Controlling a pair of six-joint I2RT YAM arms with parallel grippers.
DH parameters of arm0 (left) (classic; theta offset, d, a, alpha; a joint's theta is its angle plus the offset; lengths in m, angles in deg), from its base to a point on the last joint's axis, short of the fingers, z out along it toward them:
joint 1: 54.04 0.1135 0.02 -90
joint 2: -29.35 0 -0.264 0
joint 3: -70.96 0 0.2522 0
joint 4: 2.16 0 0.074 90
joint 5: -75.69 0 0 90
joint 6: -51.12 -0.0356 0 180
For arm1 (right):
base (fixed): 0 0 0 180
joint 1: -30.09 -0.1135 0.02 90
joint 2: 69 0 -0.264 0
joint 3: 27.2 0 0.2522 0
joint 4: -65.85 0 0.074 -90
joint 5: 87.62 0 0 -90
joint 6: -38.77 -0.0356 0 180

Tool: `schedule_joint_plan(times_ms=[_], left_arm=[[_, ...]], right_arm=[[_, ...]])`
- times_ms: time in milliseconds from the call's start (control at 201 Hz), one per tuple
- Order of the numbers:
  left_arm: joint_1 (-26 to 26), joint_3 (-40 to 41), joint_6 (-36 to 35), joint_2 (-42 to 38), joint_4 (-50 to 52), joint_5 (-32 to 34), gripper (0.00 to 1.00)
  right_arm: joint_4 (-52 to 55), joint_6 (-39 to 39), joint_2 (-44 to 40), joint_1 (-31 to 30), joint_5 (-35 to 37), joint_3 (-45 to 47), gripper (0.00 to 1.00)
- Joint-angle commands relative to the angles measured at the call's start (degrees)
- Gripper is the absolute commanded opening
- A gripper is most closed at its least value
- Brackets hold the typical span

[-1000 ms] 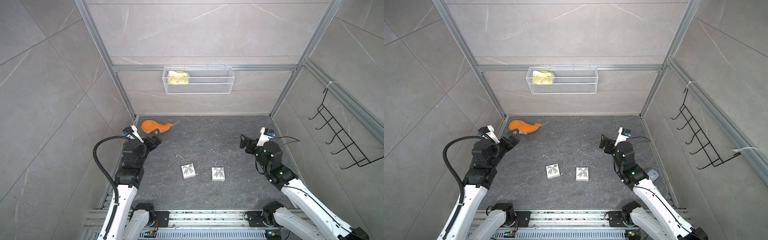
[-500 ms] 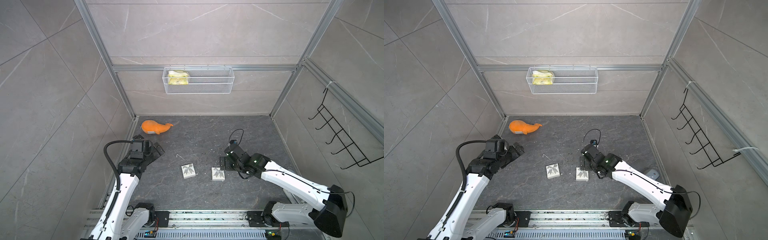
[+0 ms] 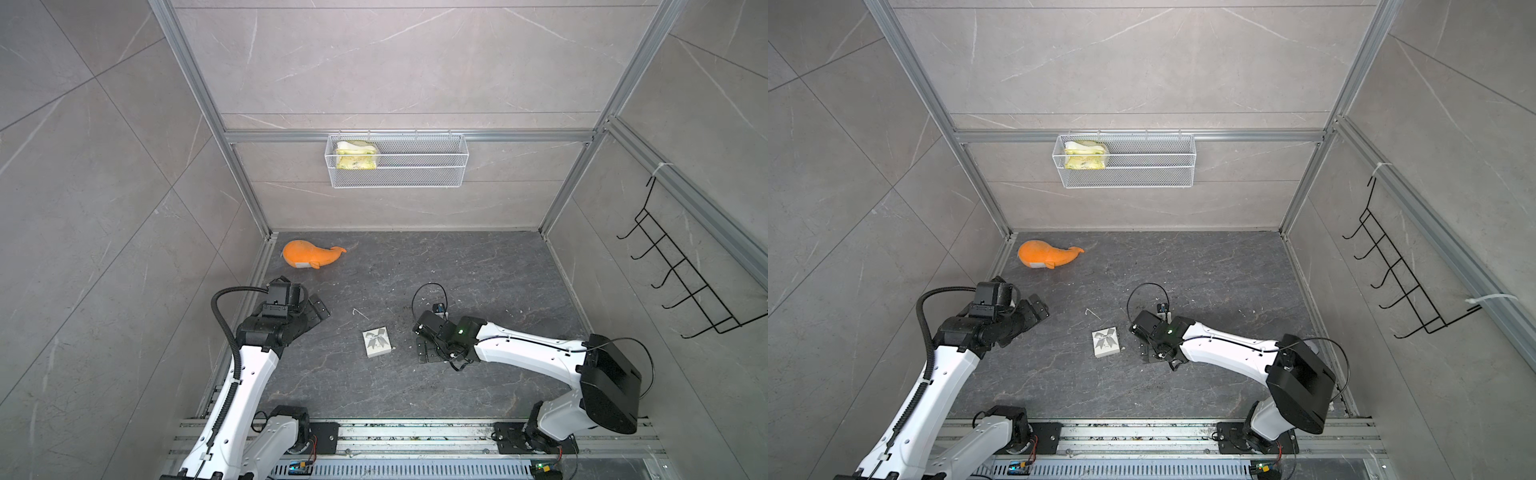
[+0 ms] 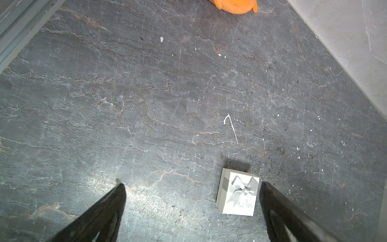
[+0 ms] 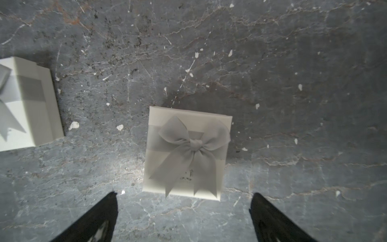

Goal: Take the rings out of the lift-off lid box
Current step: Pick up the jewelry box from the center of the board.

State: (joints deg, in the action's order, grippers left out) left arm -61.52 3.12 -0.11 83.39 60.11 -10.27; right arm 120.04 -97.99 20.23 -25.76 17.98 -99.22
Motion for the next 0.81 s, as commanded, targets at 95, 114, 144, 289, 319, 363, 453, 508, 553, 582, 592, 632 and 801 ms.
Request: schedule_joint_plan(times_ms=[95, 114, 144, 289, 319, 363, 453, 508, 553, 582, 592, 632, 801], left_arm=[[-0.27, 0.37, -1.41, -0.25, 1.51, -1.02, 1.0], [-0.39, 0.43, -1.41, -0.27, 1.5, -0.9, 1.0], [-0.55, 0.39, -1.34, -0.26, 1.5, -0.68, 1.0], [-1.21, 0.42, -1.42, -0.48, 1.5, -0.08, 1.0], [-1.22, 0.52, -1.41, -0.45, 1.44, -0.01, 1.0], [-1.27, 0.56, -1.26, -0.48, 1.41, -0.14, 1.0], [-1.32, 0.47, -1.23, -0.33, 1.32, -0.17, 1.0], [-1.32, 0.47, -1.28, -0.15, 1.32, -0.31, 1.0], [-1.34, 0.47, -1.4, -0.02, 1.32, -0.34, 1.0], [-1.35, 0.46, -1.4, 0.01, 1.32, -0.34, 1.0], [-1.34, 0.47, -1.41, -0.03, 1.32, -0.34, 1.0], [-1.35, 0.45, -1.37, 0.13, 1.32, -0.47, 1.0], [-1.31, 0.31, -1.52, 0.54, 1.33, -0.69, 1.0]], right_arm=[[-0.96, -0.79, 3.08, 0.23, -0.6, -1.87, 0.99], [-0.81, -0.7, 3.33, 0.53, -0.72, -2.02, 0.99], [-1.03, -0.71, 3.63, 1.05, -1.2, -1.97, 0.99], [-2.26, 0.12, 4.75, 3.19, -3.39, -1.46, 0.99], [-2.31, 0.45, 5.04, 3.3, -3.59, -1.73, 0.99], [-2.14, 0.63, 5.46, 3.31, -3.81, -2.23, 0.99], [-2.28, 0.88, 6.01, 3.52, -3.91, -2.6, 0.99], [-2.23, 0.85, 6.52, 3.86, -4.04, -2.67, 0.99], [-2.72, 0.96, 6.76, 4.29, -4.7, -2.44, 0.99], [-3.25, 0.97, 6.9, 4.64, -5.32, -2.23, 0.98], [-3.4, 0.97, 6.92, 4.71, -5.49, -2.15, 0.98], [-3.71, 0.95, 7.07, 4.81, -5.74, -2.11, 0.97], [-3.0, 1.01, 7.12, 5.05, -4.95, -2.71, 0.95]])
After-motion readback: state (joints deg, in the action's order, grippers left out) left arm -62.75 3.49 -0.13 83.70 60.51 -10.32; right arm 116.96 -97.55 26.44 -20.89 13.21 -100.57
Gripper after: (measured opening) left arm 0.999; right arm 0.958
